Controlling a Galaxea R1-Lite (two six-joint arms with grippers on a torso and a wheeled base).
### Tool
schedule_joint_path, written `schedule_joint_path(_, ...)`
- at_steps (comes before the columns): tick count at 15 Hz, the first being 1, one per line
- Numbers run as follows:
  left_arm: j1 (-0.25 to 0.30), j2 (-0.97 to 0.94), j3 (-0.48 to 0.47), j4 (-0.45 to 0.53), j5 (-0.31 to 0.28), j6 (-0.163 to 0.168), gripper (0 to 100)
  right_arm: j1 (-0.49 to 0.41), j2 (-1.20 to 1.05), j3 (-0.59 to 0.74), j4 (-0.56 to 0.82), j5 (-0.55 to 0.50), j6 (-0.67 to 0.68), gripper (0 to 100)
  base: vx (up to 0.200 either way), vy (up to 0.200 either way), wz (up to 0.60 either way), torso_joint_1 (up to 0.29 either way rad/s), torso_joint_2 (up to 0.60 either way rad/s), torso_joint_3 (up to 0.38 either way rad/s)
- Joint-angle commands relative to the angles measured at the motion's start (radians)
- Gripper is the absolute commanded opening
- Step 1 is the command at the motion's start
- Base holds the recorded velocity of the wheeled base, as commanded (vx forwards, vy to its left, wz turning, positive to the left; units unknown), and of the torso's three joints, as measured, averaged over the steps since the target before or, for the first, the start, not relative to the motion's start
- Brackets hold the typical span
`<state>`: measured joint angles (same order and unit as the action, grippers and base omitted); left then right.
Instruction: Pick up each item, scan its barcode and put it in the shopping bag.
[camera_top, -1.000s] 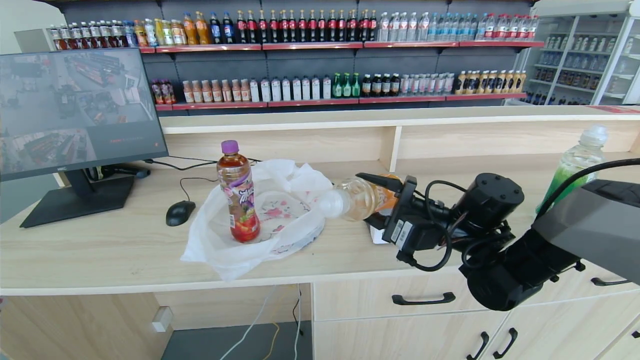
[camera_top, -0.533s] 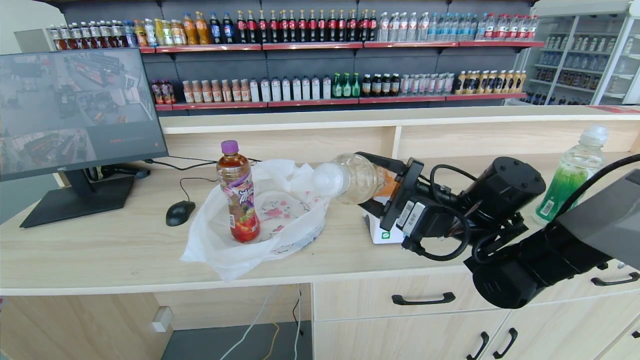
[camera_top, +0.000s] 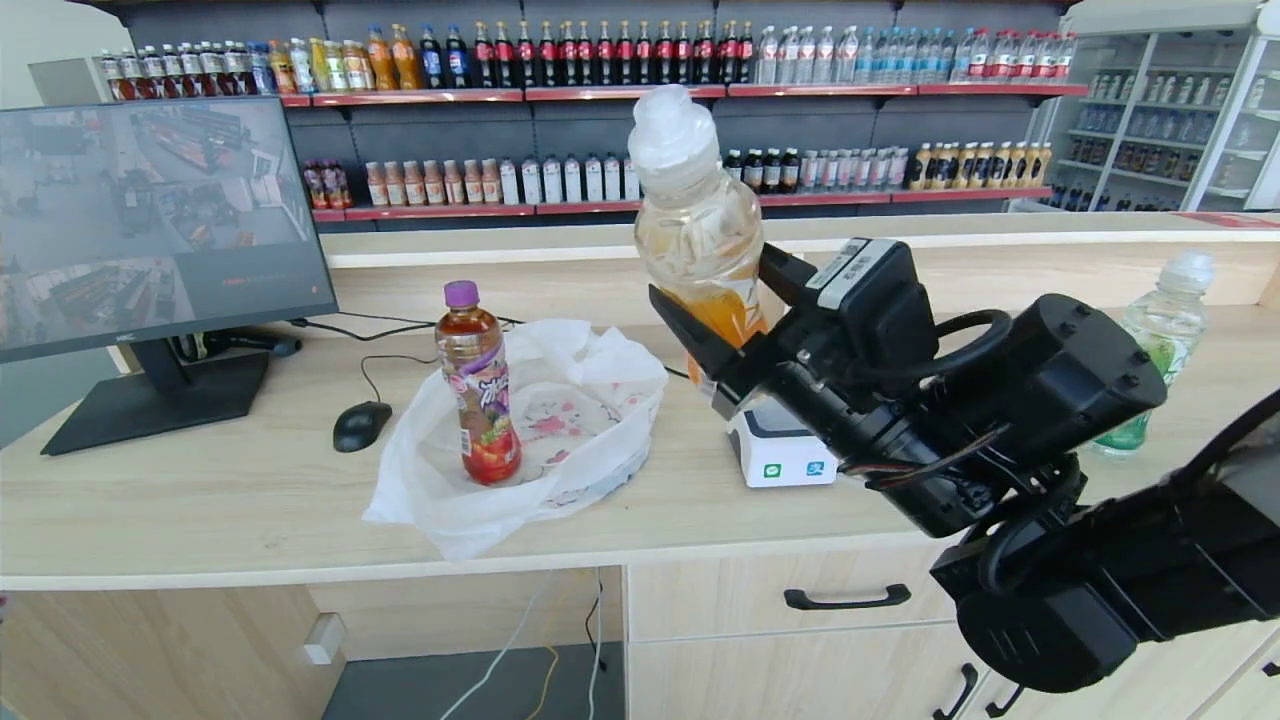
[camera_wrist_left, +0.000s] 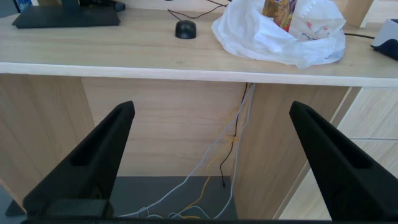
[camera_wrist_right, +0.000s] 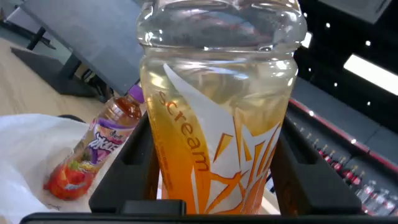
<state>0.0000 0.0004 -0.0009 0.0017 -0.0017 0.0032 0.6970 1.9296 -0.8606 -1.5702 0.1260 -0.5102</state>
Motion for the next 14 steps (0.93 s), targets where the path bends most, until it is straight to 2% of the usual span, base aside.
schedule_joint_path(1, 0.000, 0.000, -0.001, 0.000, 0.000, 0.000, 100, 0.013, -0.023, 0.054, -0.001, -0.108, 0.151, 0, 0.000, 0.000, 0.00, 0.000, 0.00, 0.000)
schedule_joint_path(5, 0.000, 0.000, -0.001, 0.000, 0.000, 0.000, 100, 0.019, 0.011, 0.077, -0.001, -0.341, 0.401, 0, 0.000, 0.000, 0.00, 0.000, 0.00, 0.000)
schedule_joint_path(6, 0.000, 0.000, -0.001, 0.000, 0.000, -0.002, 100, 0.019, 0.026, 0.089, -0.001, -0.367, 0.435, 0, 0.000, 0.000, 0.00, 0.000, 0.00, 0.000)
schedule_joint_path(9, 0.000, 0.000, -0.001, 0.000, 0.000, -0.003, 100, 0.012, 0.026, 0.107, -0.001, -0.371, 0.470, 0, 0.000, 0.000, 0.00, 0.000, 0.00, 0.000)
schedule_joint_path(14, 0.000, 0.000, -0.001, 0.000, 0.000, -0.003, 100, -0.013, 0.046, 0.066, -0.001, -0.370, 0.466, 0, 0.000, 0.200, 0.00, 0.001, 0.00, 0.004)
